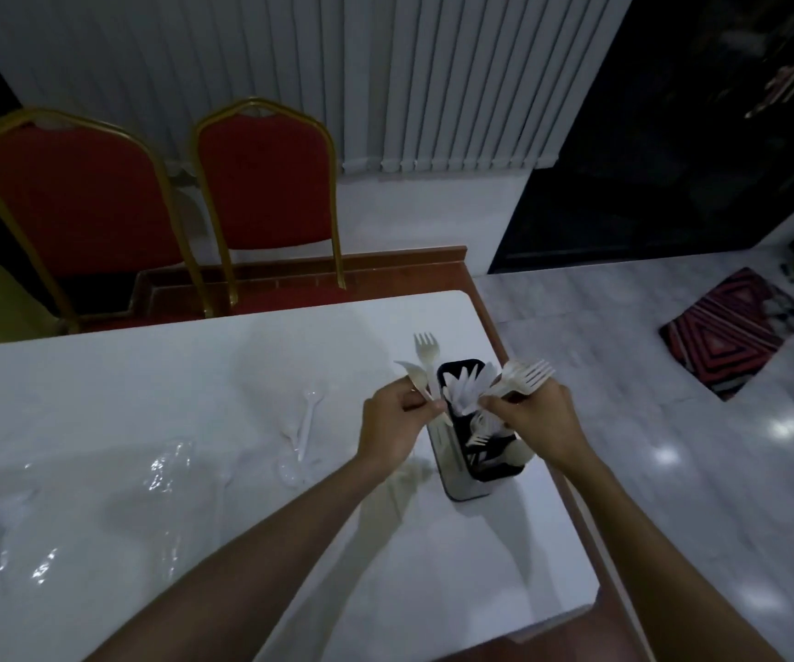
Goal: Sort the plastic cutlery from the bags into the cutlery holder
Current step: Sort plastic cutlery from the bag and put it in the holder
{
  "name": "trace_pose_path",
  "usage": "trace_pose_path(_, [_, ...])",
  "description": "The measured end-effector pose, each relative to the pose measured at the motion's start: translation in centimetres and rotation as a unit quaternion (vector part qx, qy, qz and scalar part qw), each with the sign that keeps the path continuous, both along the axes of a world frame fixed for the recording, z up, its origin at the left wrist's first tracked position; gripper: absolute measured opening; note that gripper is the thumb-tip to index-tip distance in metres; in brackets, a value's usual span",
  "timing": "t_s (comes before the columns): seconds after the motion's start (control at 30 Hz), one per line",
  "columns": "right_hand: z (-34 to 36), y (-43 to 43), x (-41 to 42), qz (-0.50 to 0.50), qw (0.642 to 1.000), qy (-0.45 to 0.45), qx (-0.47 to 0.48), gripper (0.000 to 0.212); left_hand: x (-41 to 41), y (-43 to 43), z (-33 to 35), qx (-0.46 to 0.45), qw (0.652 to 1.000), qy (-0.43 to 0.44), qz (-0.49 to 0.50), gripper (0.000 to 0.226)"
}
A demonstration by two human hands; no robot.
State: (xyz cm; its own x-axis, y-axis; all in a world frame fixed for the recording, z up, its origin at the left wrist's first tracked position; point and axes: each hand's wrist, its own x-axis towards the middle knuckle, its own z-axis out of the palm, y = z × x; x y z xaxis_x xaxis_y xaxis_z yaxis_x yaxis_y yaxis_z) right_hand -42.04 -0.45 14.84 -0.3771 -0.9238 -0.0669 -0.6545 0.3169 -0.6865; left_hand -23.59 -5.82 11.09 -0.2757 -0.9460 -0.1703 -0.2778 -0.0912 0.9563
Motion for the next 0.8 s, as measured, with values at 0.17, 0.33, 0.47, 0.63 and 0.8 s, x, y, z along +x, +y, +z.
trace_pose_path(0.17, [-2.1,0.9,-2.0,-0.014,0.999,0.017,0.025,0.014,-4.2,1.0,-1.1,-0.041,0.998,-0.022,-0.035,0.008])
trace_pose_path(0.33, [-3.2,-0.3,-2.1,0.028,0.991,0.09,0.094,0.024,-5.6,1.1,-2.8,-0.106,0.984,-0.114,-0.083,0.005])
trace_pose_path(0.47, [-2.8,-0.9,-2.7,0.103,0.967,0.164,0.167,0.025,-5.5,0.8,-3.3,-0.124,0.975,-0.144,-0.114,0.01])
trace_pose_path(0.63, [-3.3,-0.2,-3.9,0.168,0.96,0.151,0.163,0.034,-5.1,0.7,-3.3,-0.151,0.963,-0.157,-0.158,0.012])
trace_pose_path(0.8, [-2.9,0.8,-4.2,0.16,0.972,0.12,0.127,0.057,-4.2,0.7,-4.0,-0.149,0.964,-0.137,-0.173,0.019])
